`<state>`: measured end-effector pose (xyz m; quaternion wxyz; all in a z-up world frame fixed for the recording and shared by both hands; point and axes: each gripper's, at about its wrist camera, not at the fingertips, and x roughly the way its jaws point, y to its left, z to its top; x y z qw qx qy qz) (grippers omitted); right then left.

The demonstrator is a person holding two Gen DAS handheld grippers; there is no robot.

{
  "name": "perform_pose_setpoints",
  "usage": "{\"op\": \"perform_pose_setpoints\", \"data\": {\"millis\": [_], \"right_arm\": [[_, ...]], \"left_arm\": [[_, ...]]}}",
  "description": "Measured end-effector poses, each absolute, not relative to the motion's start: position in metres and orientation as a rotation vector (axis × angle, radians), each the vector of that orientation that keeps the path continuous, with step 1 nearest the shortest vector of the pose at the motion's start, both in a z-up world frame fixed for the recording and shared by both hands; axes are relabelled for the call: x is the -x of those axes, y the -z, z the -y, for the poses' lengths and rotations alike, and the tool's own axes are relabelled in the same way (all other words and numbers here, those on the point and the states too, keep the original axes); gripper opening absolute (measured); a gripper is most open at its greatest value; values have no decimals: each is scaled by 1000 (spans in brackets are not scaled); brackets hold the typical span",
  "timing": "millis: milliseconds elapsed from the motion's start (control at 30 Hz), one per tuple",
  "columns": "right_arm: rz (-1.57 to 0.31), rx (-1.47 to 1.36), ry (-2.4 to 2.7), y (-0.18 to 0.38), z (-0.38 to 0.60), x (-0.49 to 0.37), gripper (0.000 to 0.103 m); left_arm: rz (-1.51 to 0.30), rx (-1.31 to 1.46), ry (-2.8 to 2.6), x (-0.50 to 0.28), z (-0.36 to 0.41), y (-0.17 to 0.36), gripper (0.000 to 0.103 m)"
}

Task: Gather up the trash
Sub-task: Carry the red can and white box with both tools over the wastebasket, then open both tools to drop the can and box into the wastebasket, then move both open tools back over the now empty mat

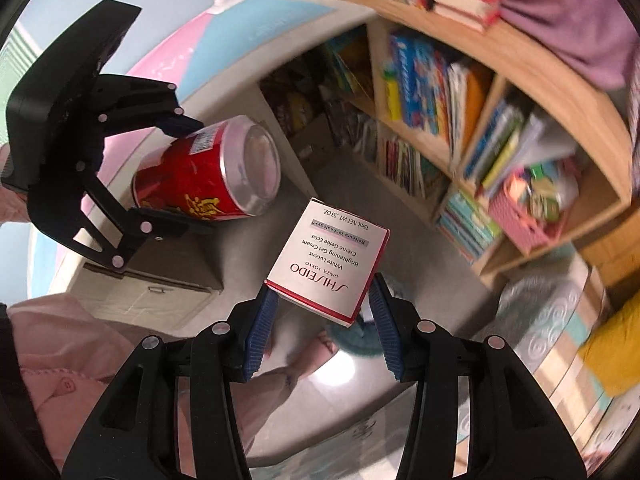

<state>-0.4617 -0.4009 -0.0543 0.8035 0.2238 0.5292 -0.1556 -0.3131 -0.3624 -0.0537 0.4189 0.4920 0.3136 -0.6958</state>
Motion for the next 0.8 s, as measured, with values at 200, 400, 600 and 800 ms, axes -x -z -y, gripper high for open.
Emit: {"op": "perform_pose_setpoints", "data": {"millis": [200, 400, 600, 800], "right_arm": [[-1132, -548, 375, 68, 404, 502, 48], [-1133, -585, 395, 75, 405, 525, 48], [-1145, -617, 395, 82, 406, 541, 60], [-1093, -640, 454, 74, 411, 560, 83]], "left_arm": [[-797, -1274, 1794, 348, 374, 63, 66], [-792, -1307, 1823, 376, 381, 67, 66], [-786, -1359, 1804, 396, 386, 78, 73], [-772, -1363, 1791, 407, 387, 81, 90]]}}
